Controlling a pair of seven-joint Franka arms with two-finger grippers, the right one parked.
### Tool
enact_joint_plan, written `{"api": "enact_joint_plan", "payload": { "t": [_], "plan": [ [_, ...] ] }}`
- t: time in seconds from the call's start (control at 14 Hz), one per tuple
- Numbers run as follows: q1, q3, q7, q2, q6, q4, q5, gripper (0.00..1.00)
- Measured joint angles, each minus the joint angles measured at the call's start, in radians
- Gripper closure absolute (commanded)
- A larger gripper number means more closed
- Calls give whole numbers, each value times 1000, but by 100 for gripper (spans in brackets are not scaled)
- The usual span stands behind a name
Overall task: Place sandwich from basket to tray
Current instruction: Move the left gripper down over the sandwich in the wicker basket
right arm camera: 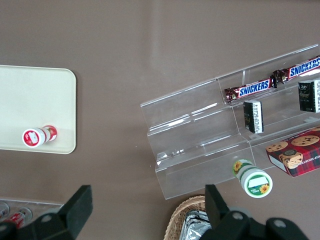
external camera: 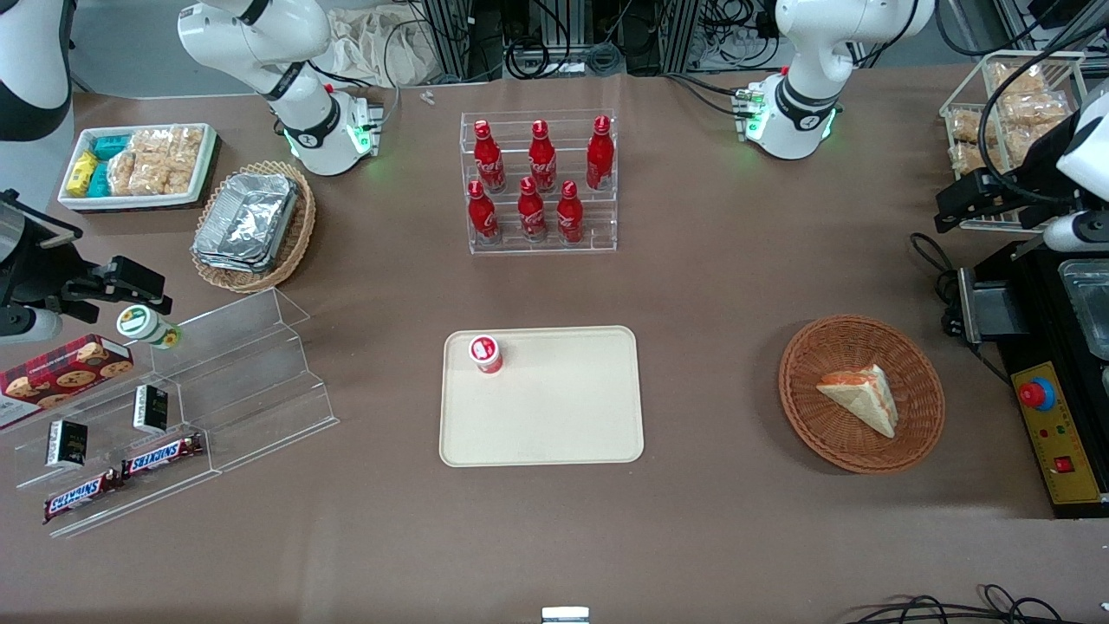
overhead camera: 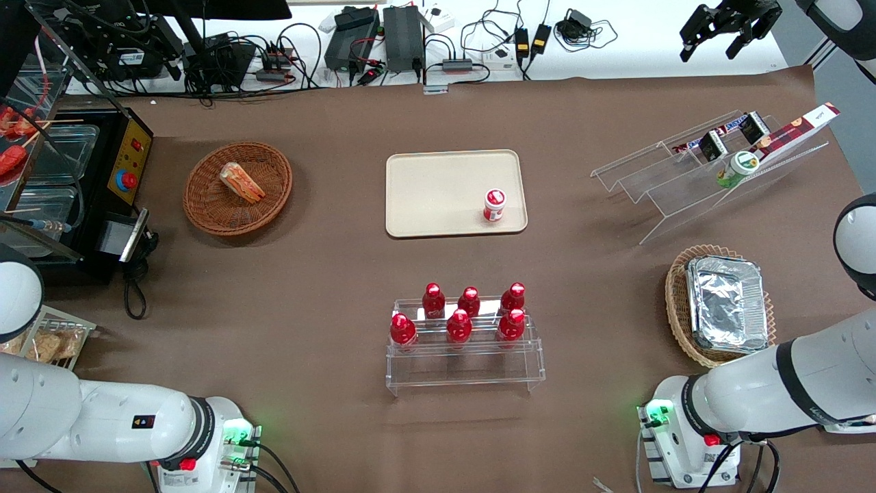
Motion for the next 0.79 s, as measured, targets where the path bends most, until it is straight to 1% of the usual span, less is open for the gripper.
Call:
{"api": "enact_joint_plan", "payload": {
  "t": [0.36, 0.43, 0.57, 0.79],
  "plan": [
    [7, -1, -10, 10, 2, -11, 39, 0],
    [9, 0, -45, 26, 4, -18, 46, 0],
    [14, 0, -194, 89, 52, -33, 51, 0],
    [37, -1, -384, 212, 214, -85, 50, 0]
  ]
}}
